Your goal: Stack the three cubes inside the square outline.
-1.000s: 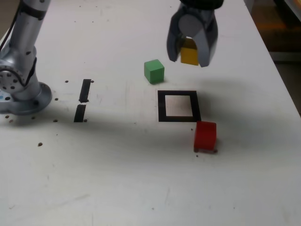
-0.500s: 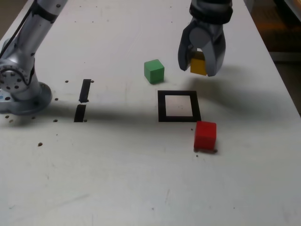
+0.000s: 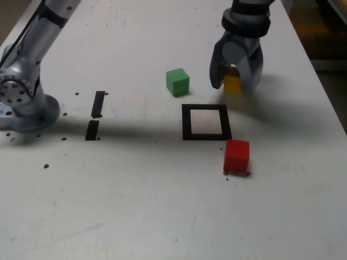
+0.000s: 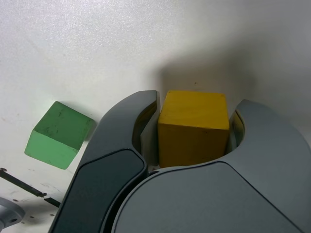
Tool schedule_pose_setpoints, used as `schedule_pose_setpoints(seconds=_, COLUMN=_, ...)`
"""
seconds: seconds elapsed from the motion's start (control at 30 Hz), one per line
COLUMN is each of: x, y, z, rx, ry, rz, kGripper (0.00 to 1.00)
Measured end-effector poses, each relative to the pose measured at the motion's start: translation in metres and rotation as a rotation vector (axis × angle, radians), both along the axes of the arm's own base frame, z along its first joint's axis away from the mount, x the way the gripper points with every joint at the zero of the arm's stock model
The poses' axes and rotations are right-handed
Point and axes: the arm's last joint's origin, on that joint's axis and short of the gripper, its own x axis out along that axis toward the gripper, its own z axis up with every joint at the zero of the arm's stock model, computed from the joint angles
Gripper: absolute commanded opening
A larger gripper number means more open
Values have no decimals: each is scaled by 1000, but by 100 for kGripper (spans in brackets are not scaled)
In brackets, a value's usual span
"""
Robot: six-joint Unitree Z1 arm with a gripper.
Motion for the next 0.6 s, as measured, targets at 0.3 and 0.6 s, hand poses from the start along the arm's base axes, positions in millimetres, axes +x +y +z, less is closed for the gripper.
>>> schedule_pose_setpoints(seconds=0.3, x=1, y=0, z=-3, rx=7, ry=-23, rz=8, kGripper=99)
schedule_pose_setpoints(seconds=0.6, x=-11, y=0, z=0, rx=45, ry=-36, rz=79, kGripper=100)
